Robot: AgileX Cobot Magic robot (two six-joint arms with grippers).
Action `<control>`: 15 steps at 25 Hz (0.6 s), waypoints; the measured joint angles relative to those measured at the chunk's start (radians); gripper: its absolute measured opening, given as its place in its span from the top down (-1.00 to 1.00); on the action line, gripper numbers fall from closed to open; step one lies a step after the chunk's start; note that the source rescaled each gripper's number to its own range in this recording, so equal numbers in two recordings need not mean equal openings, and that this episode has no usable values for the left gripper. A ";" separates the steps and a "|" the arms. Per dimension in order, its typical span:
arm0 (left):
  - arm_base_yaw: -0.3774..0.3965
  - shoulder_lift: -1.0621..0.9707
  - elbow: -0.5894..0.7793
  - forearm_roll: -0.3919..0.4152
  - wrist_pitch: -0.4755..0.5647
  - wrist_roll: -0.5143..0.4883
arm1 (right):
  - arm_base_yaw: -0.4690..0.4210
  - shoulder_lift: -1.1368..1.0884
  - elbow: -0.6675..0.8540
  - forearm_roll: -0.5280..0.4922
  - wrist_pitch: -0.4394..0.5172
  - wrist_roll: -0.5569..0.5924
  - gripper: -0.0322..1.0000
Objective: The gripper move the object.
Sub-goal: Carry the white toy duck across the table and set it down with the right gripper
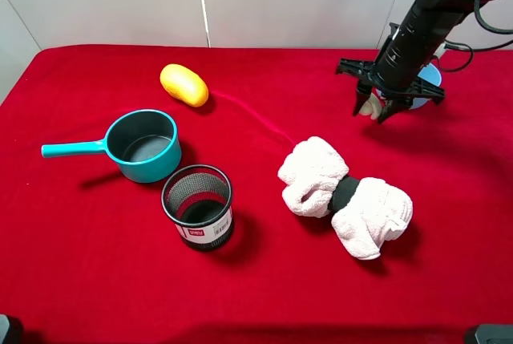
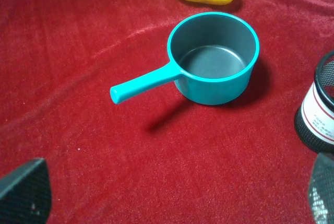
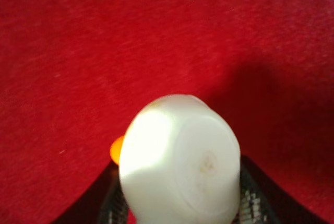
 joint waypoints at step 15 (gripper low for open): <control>0.000 0.000 0.000 0.000 0.000 0.000 | 0.089 -0.021 -0.123 0.008 0.149 -0.047 0.76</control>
